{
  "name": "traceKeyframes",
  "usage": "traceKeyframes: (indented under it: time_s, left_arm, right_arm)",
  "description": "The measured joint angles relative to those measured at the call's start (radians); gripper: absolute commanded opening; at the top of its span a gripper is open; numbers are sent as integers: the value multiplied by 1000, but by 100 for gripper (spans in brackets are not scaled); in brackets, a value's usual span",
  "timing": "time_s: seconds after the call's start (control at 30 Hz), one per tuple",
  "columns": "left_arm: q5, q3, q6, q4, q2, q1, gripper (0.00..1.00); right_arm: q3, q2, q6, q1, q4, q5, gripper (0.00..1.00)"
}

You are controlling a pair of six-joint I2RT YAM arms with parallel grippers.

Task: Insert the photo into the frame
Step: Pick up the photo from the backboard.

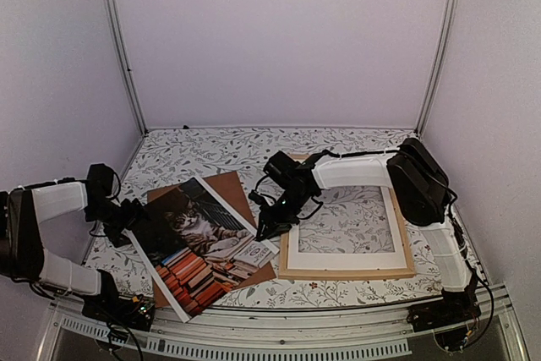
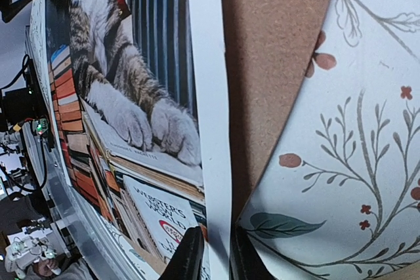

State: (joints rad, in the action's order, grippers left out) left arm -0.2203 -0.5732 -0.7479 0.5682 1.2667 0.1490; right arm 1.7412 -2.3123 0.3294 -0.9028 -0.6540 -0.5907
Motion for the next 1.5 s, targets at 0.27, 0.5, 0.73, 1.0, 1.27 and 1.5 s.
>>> traceKeyframes:
  time_s: [0.27,0.5,0.73,1.0,1.27,1.5]
  left_arm:
    - [15,-29,27,1,-14,0,93]
    - [27,-65,76,3,-24,0,94]
    - [-43,-120,131,-13,-109,-7,94]
    - [-104,-327,109,-48,-92,-198,93]
    - [-108,-513,10,-132,39,-444,93]
    - [-113,-628,-82,-214,214,-610,91]
  right_arm:
    - [-18,32,12,2,25,-31,0]
    - [-19,67,11,12,26,-24,0]
    - [-6,153,-5,76,-43,83,0]
    - [187,207,-43,120,-220,334,0]
    - [221,264,-42,104,-255,446,0]
    - [220,264,-33,61,-241,466,0]
